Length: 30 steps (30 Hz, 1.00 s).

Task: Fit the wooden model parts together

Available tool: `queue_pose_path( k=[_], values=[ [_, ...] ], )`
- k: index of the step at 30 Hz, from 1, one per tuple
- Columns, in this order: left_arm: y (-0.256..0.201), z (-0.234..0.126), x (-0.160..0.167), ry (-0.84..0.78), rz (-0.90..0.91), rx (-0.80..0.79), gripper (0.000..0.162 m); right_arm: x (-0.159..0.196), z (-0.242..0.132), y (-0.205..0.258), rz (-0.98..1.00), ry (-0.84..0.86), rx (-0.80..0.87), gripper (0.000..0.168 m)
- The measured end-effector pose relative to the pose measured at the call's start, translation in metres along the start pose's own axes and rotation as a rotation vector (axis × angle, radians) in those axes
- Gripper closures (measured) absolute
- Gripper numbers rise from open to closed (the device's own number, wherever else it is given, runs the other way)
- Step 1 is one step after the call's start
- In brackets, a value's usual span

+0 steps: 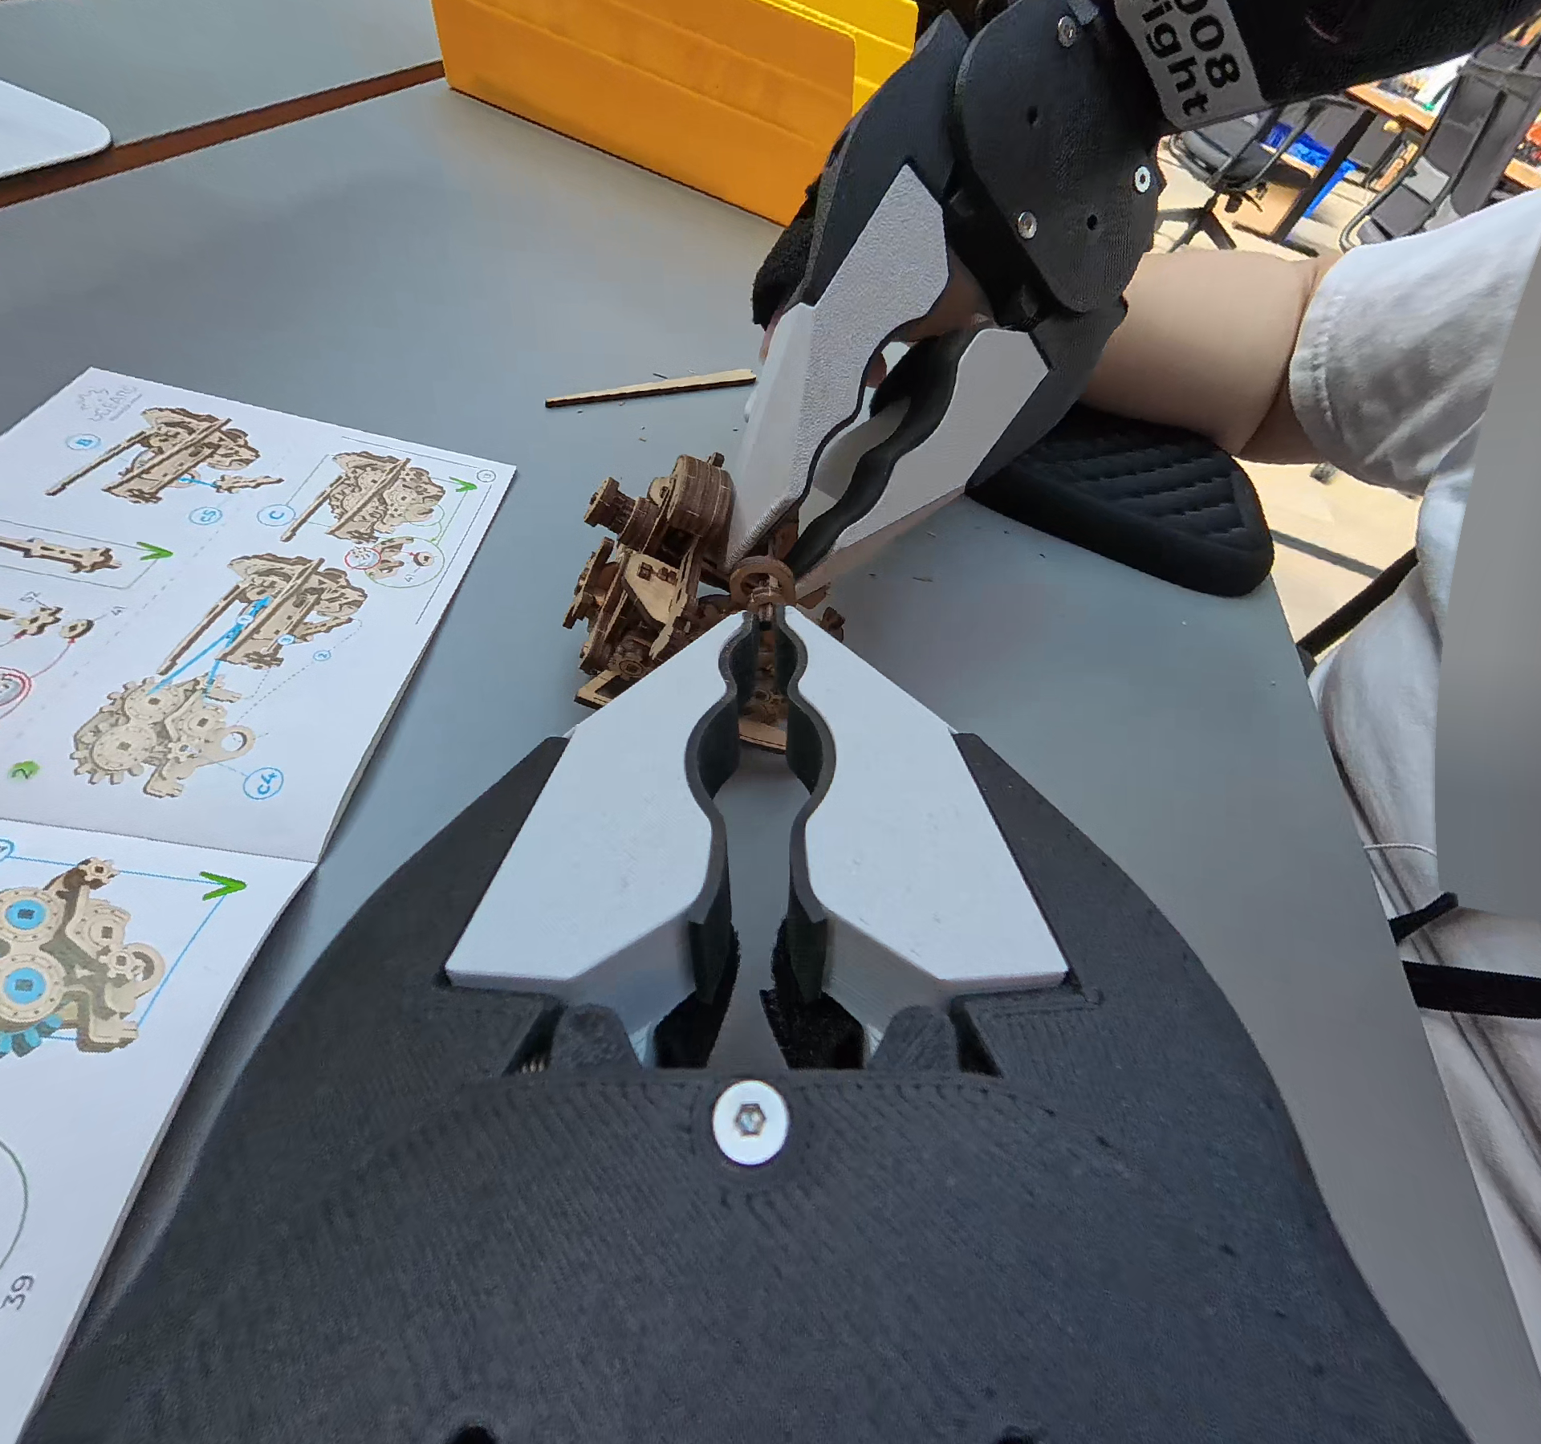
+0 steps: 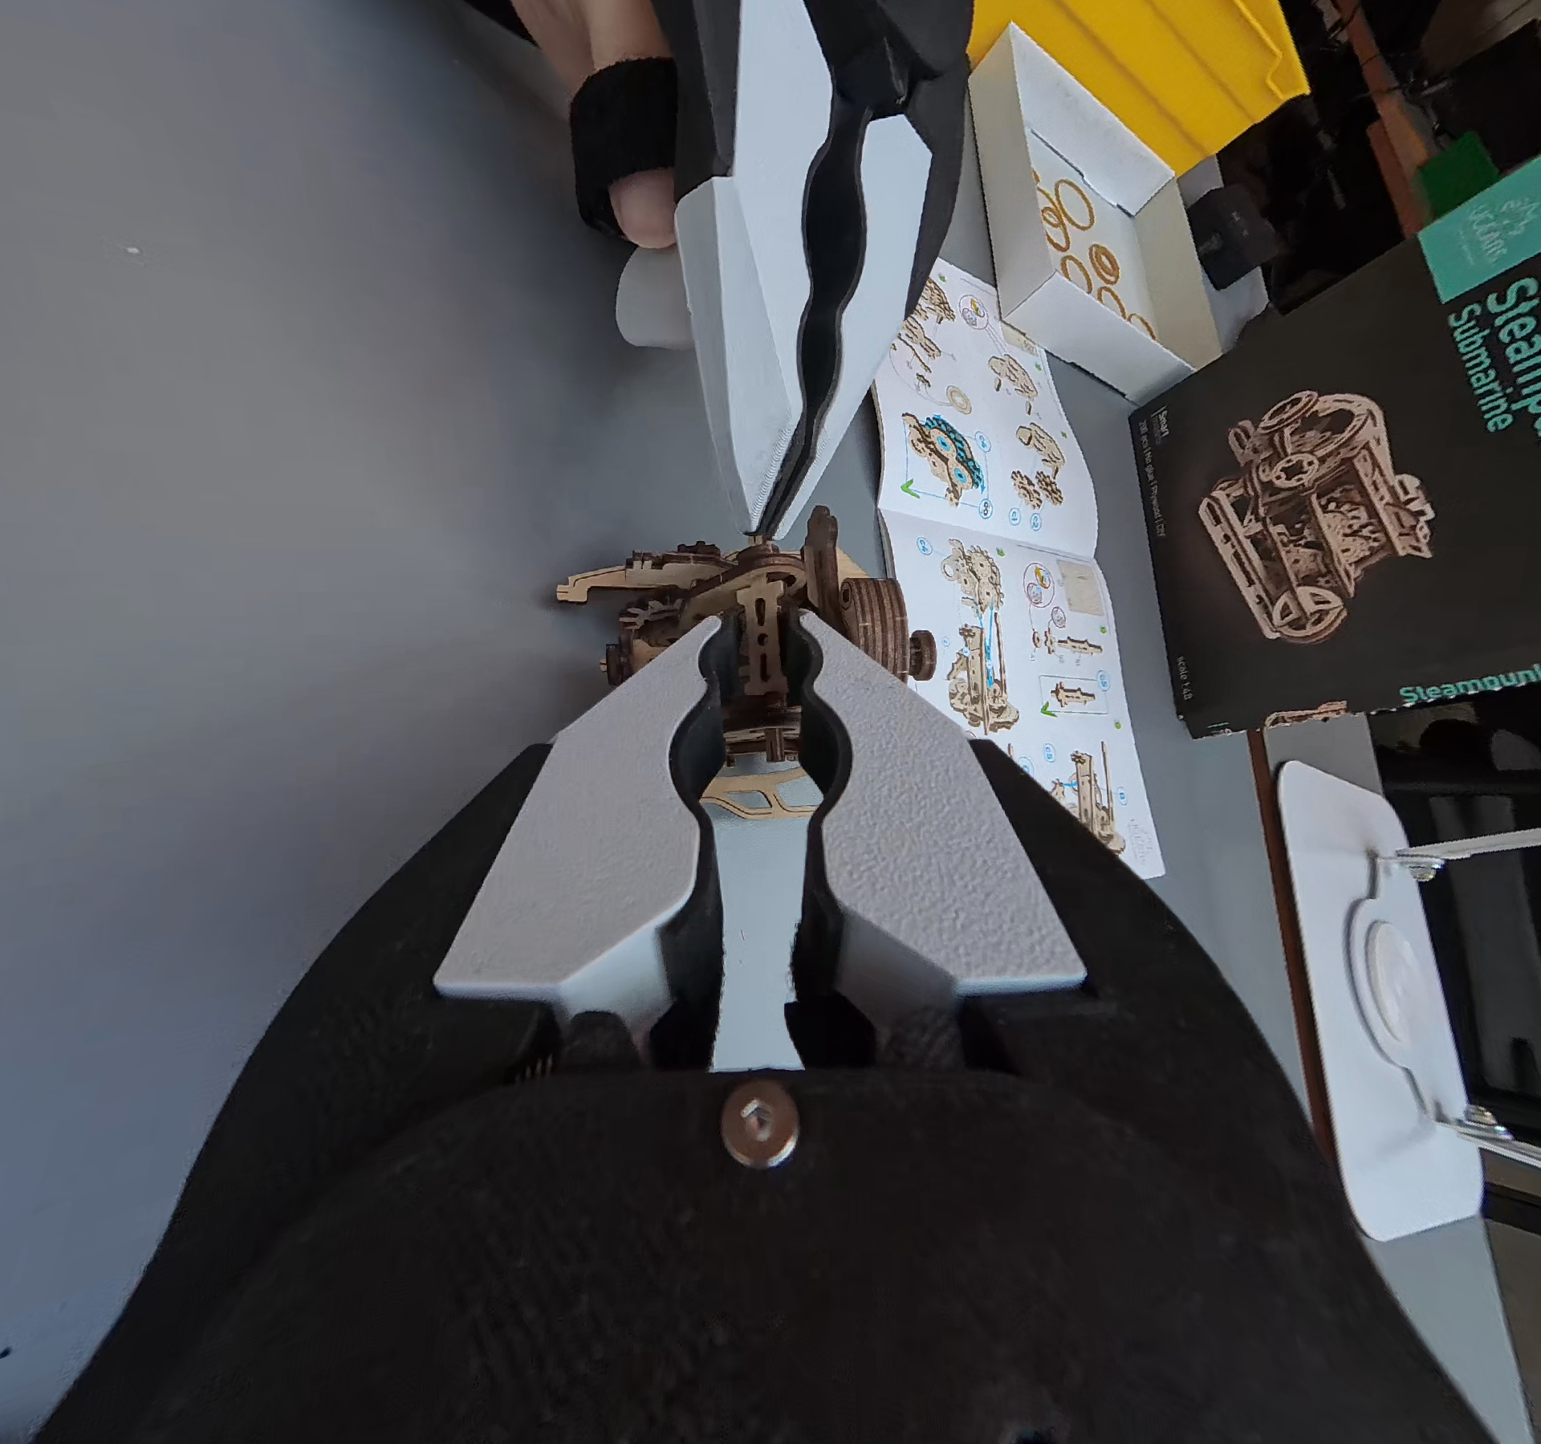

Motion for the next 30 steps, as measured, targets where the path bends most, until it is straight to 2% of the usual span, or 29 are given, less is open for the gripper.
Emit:
queue_pose_path(
  k=[6,9,16,23,30],
  values=[
    [0.008,-0.002,0.001,-0.026,-0.203,0.071,0.162,-0.002,0.003,0.01,-0.223,0.048,0.145,0.16],
    [0.009,-0.002,0.002,-0.018,-0.221,0.068,0.162,-0.003,0.004,0.012,-0.282,0.078,0.202,0.161],
    [-0.005,-0.001,-0.005,0.035,0.148,-0.101,0.154,-0.006,0.004,0.011,-0.236,0.088,0.186,0.162],
    [-0.02,-0.011,-0.01,0.037,0.598,-0.248,0.156,-0.007,0.004,0.006,-0.137,0.114,0.123,0.162],
    [-0.021,-0.002,-0.004,0.107,0.653,-0.278,0.153,-0.005,0.004,0.003,-0.081,0.115,0.112,0.162]
  ],
)
Point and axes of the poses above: each gripper's, where its closed fingertips meet, z out along the fingers, x out of its underside, y = z × x across the jaws, the point moved 9 cm from there along -z, back along the fingers, and after that the axes turned 7 degrees about z, right-handed, at the moved point
